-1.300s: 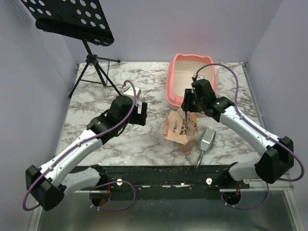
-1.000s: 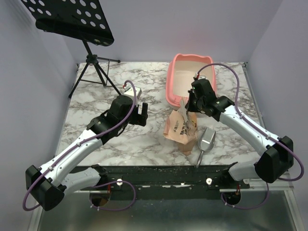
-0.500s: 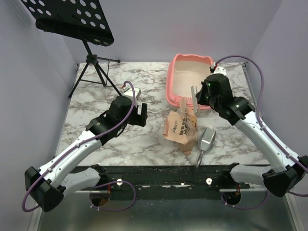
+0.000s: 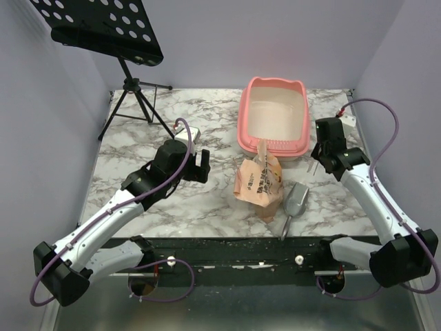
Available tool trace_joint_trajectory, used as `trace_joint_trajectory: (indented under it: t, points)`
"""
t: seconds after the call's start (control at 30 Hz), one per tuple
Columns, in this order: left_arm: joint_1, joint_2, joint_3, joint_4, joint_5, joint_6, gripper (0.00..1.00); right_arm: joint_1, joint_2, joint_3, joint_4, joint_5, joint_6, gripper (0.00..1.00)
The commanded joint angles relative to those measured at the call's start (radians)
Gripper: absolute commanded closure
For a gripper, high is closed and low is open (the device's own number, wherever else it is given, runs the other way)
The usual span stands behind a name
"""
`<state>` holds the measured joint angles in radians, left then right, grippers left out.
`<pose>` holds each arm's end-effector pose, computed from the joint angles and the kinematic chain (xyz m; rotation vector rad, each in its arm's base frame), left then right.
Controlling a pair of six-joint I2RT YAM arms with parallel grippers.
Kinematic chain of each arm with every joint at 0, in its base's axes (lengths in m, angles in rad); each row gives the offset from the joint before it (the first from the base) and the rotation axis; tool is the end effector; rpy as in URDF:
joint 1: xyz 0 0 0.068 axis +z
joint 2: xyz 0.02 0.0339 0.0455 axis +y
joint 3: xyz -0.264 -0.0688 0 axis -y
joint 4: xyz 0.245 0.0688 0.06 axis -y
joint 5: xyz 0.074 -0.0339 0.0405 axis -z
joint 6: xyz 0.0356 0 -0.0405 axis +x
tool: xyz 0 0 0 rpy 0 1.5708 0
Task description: Fill the litter box with clean litter
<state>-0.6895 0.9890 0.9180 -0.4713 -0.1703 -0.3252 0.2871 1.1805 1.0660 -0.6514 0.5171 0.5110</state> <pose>0.1713 -0.1334 0.3202 0.2850 2.1146 -0.4260 0.2404 0.0526 0.3165 0.4939 2.1674 -0.1730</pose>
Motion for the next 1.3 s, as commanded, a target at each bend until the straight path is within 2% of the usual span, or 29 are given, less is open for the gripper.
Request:
trace_joint_trajectory:
  t: [0.0,0.17,0.3,0.6,0.83,0.9,1.0,1.1,1.27]
  points:
    - [-0.004,-0.021,-0.005,0.005,0.044,-0.015,0.05,-0.058,-0.013,-0.080,0.096,0.057,0.064,0.99]
    - [-0.002,-0.055,-0.018,0.020,0.058,-0.018,0.04,-0.173,0.063,-0.178,0.197,-0.009,0.124,0.99]
    - [-0.002,-0.052,-0.024,0.022,0.083,-0.021,0.04,-0.244,0.172,-0.193,0.233,-0.023,0.181,0.99]
    - [-0.002,-0.050,-0.024,0.023,0.098,-0.020,0.04,-0.273,0.303,-0.144,0.260,-0.006,0.230,0.99]
    - [-0.002,-0.056,-0.022,0.019,0.086,-0.015,0.04,-0.273,0.338,-0.121,0.216,-0.034,0.230,0.71]
    - [-0.002,-0.055,-0.022,0.019,0.086,-0.015,0.04,-0.273,0.340,-0.127,0.214,-0.048,0.230,0.58]
    - [-0.004,-0.053,-0.022,0.019,0.089,-0.015,0.04,-0.275,0.341,-0.129,0.205,-0.055,0.233,0.47]
    - [-0.002,-0.052,-0.021,0.019,0.088,-0.015,0.04,-0.273,0.338,-0.127,0.199,-0.058,0.239,0.41]
    - [-0.002,-0.044,-0.025,0.022,0.095,-0.015,0.04,-0.273,0.275,-0.112,0.188,-0.090,0.206,0.39]
